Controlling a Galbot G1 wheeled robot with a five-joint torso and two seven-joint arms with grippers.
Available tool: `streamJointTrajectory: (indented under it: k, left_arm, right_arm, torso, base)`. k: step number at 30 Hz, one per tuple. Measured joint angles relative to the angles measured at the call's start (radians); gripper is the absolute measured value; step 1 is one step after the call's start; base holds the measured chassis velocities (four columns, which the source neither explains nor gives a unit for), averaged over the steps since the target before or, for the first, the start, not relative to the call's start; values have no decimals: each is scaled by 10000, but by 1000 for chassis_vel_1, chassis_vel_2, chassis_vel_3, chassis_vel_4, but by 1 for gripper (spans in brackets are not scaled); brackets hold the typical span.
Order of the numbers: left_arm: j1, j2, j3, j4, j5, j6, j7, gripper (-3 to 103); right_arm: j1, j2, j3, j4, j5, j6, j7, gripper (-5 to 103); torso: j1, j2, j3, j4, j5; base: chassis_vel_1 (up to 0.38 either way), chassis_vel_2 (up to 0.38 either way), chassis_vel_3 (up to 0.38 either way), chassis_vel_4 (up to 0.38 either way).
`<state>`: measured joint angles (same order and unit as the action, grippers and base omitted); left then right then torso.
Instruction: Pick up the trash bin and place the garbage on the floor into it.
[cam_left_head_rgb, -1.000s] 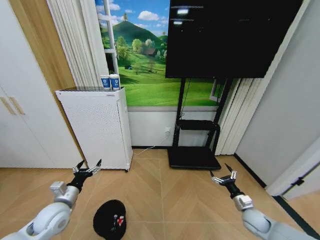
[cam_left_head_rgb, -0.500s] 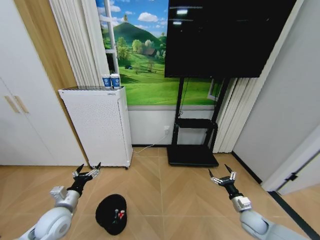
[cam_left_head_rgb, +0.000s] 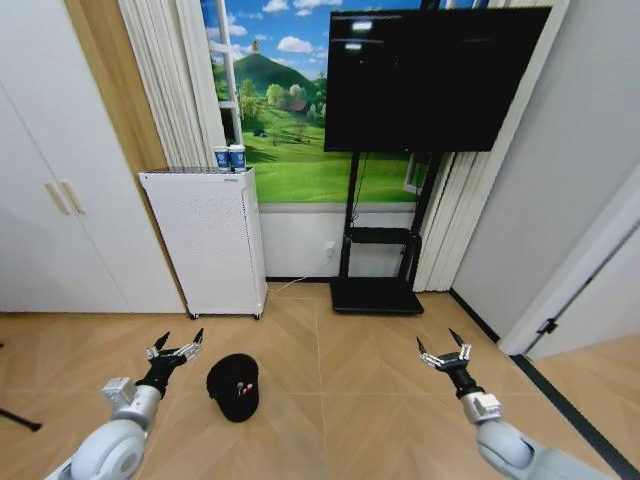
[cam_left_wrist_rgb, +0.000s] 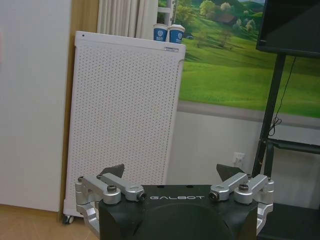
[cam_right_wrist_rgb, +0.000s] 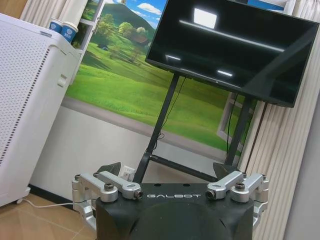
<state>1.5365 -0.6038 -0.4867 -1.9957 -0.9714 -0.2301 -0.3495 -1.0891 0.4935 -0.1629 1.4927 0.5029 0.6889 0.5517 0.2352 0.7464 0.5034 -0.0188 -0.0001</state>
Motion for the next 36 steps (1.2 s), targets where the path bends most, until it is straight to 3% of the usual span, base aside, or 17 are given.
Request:
streamJointTrajectory:
  k: [7, 8, 10, 11, 15, 18, 20, 22, 23, 27, 29, 34, 36]
  left_arm:
    - [-53, -14, 78, 41, 23, 0, -2, 100]
    - [-65, -44, 123, 72, 70, -1, 10, 100]
    - [-66, -98, 174, 101, 129, -12, 31, 100]
    - [-75, -150, 234, 145, 185, -34, 63, 100]
    - [-128, -196, 317, 220, 240, -68, 70, 100]
    - [-178, -211, 350, 256, 255, -87, 54, 100]
    - [-222, -241, 440, 299, 299, -93, 37, 100]
    - [-246, -246, 465, 315, 322, -94, 26, 100]
    - [-283, -265, 507, 329, 345, -104, 8, 100]
    - [-290, -298, 545, 357, 395, -104, -33, 100]
    - [-281, -308, 545, 360, 408, -105, -70, 100]
    - [-276, -312, 542, 344, 407, -106, -264, 100]
    - [-318, -331, 573, 227, 382, 12, -578, 100]
  right_arm:
    - [26, -1, -43, 131, 156, -5, -18, 100]
    - [21, 19, -46, 135, 205, -6, -27, 100]
    - [13, 33, -49, 123, 209, -6, -42, 100]
    - [8, 72, -64, 69, 205, -2, -63, 100]
    - [27, 123, -80, 10, 197, 31, -116, 100]
    - [42, 159, -96, -63, 116, 63, -147, 100]
    - [82, 201, -120, -148, 25, 48, -122, 100]
    - [96, 239, -122, -173, -3, 52, -87, 100]
    - [101, 285, -127, -204, -14, 58, -64, 100]
    - [86, 367, -120, -208, -9, 112, -56, 100]
    - [83, 440, -104, -156, 44, 173, -61, 100]
    - [125, 443, -24, -65, 243, 173, -47, 100]
    - [110, 395, 56, -96, 205, 191, 10, 100]
  torso:
    - [-3, -7, -5, 0, -7]
    - [-1, -13, -2, -3, 6]
    - [-9, -10, -9, 2, -10]
    - [-8, -17, -7, 0, 4]
    - [-6, -19, -8, 0, -12]
    - [-6, -22, -8, -4, 17]
    - [-7, -21, -10, -4, -14]
    - [-9, -21, -11, -3, 3]
    - [-9, -22, -12, -10, 16]
    - [-9, -24, -12, 5, -10]
    - [-5, -29, -10, 5, 6]
    - [-2, -30, -10, 7, -7]
    - [-1, -31, -11, -8, 4]
  base:
    - [358, -377, -360, 364]
    - [312, -360, -304, 338]
    - [263, -358, -304, 383]
    - [184, -355, -230, 383]
    - [130, -368, -129, 349]
    - [58, -351, -68, 342]
    - [6, -308, -16, 324]
    - [3, -246, -12, 300]
    - [3, -132, -5, 180]
    - [-6, -75, -8, -2]
    - [6, 39, 2, -15]
    - [5, 31, 3, -15]
    - [-33, -88, -1, 125]
